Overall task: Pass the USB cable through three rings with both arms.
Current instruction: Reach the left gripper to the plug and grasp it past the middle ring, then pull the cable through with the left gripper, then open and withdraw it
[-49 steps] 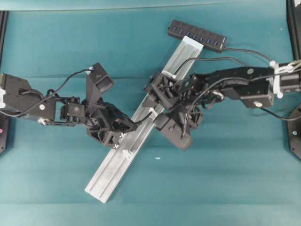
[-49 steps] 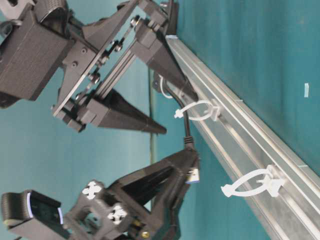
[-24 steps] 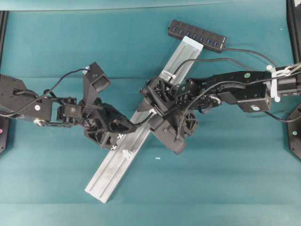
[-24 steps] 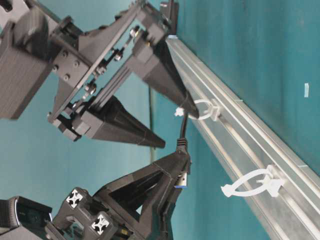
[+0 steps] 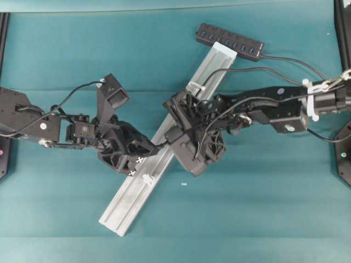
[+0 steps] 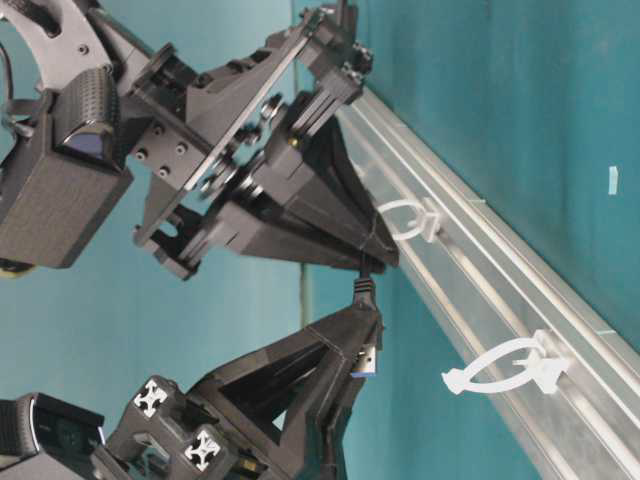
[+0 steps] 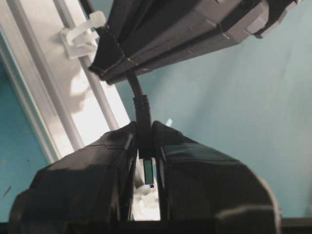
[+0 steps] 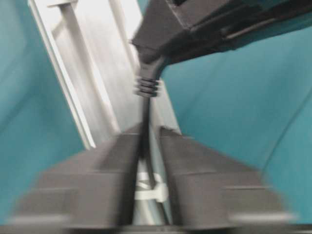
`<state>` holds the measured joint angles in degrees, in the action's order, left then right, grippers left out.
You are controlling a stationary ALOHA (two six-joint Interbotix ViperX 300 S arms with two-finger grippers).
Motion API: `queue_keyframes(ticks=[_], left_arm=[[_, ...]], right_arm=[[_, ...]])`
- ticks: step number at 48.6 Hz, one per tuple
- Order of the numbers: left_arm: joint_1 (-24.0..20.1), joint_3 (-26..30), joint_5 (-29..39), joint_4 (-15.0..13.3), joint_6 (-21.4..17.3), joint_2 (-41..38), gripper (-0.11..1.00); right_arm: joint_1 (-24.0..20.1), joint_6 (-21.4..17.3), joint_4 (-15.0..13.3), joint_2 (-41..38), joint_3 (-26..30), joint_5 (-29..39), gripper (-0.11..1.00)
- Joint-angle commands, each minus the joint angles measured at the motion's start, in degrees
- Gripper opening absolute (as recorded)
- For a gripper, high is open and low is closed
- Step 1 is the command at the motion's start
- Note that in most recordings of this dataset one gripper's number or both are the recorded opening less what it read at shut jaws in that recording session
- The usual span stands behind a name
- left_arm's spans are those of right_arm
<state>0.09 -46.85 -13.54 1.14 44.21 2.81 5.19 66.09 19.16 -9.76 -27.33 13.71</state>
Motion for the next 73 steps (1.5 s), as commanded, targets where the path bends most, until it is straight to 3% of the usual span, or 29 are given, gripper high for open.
queue_keyframes(ticks=[1, 44, 48, 56, 60, 63, 73], left_arm=[[0.5, 0.5, 0.4, 0.2, -0.2, 1.2, 0.11], [-0.3, -1.2, 1.7, 0.2, -0.4, 1.9, 0.11], [-0.2, -1.2, 1.7, 0.2, -0.4, 1.9, 0.26], [0.1, -1.3, 1.8, 0.2, -0.4, 2.2, 0.75], [0.4, -1.4, 2.1, 0.4, -0.4, 2.8, 0.93], [0.4, -1.8, 2.7, 0.2, -0.9, 3.8, 0.98], [1.5, -3.6, 7.1, 0.2, -0.9, 9.6, 0.98]], right_arm=[[0.0, -0.9, 0.2, 0.2, 0.7, -0.3, 0.06], [0.3, -0.6, -1.2, -1.1, 2.5, 3.6, 0.06], [0.3, -0.6, -1.2, -1.2, 2.5, 3.6, 0.06], [0.3, -0.3, -1.7, -1.2, 2.5, 4.4, 0.06], [0.1, 0.3, -2.7, -1.2, 2.5, 5.4, 0.06], [-0.2, 0.9, -4.0, -1.2, 2.5, 6.2, 0.06], [-0.5, 1.4, -7.3, -1.4, 2.7, 7.9, 0.06]])
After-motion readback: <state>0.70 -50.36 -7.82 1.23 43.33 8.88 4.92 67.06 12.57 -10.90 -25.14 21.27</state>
